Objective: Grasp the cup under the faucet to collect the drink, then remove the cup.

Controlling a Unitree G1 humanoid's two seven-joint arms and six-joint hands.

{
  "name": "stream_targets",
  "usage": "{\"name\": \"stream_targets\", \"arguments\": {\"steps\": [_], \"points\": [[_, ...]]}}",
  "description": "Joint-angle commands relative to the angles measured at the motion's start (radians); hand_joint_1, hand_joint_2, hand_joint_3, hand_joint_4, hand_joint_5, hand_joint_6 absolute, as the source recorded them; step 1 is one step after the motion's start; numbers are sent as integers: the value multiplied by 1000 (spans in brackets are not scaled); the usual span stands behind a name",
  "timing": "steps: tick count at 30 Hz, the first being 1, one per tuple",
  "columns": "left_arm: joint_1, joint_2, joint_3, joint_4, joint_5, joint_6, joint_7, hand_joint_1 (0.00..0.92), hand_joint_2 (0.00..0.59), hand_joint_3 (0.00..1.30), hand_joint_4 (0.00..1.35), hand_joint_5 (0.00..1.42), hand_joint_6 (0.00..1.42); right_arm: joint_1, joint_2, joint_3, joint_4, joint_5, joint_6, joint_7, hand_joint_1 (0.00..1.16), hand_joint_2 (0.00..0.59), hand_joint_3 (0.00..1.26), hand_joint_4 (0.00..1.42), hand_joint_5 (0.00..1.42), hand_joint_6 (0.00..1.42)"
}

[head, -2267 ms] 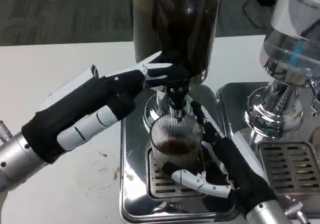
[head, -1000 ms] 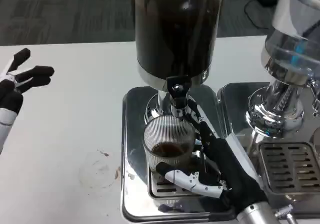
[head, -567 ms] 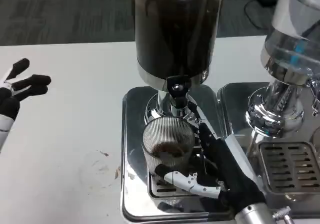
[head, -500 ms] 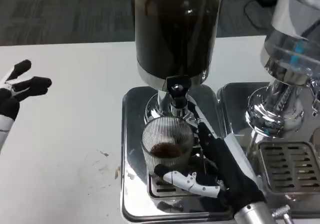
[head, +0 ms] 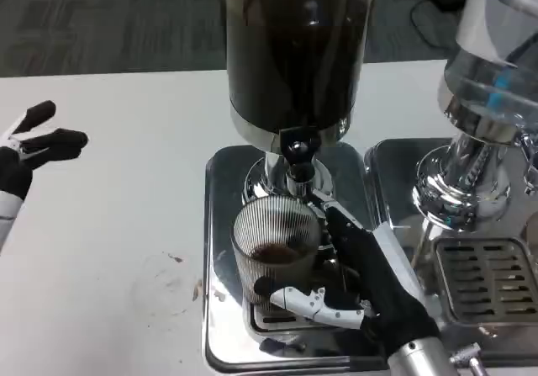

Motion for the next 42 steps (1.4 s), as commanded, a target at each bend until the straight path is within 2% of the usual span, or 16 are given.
{"name": "stream_targets", "arguments": {"steps": [1,23,32,42], "points": [[11,7,4,-18,1,10,12,0,233,453,103,288,121,-16,13,9,48,-1,-26,-10,839,136,213,344,462,581],[30,13,12,-35,3,29,19,0,231,455,116,288,111,1,37,10,57,-65,-74,-139,929,150,388,479,590,747],[28,15,15,-33,4,33,23,0,232,442,107,288,97,-6,49,6,73,-81,-81,-187,946,156,418,520,644,834],[24,21,15,-24,5,39,21,0,232,442,107,288,92,14,51,-1,48,-111,-89,-256,947,156,456,546,705,919]]}}
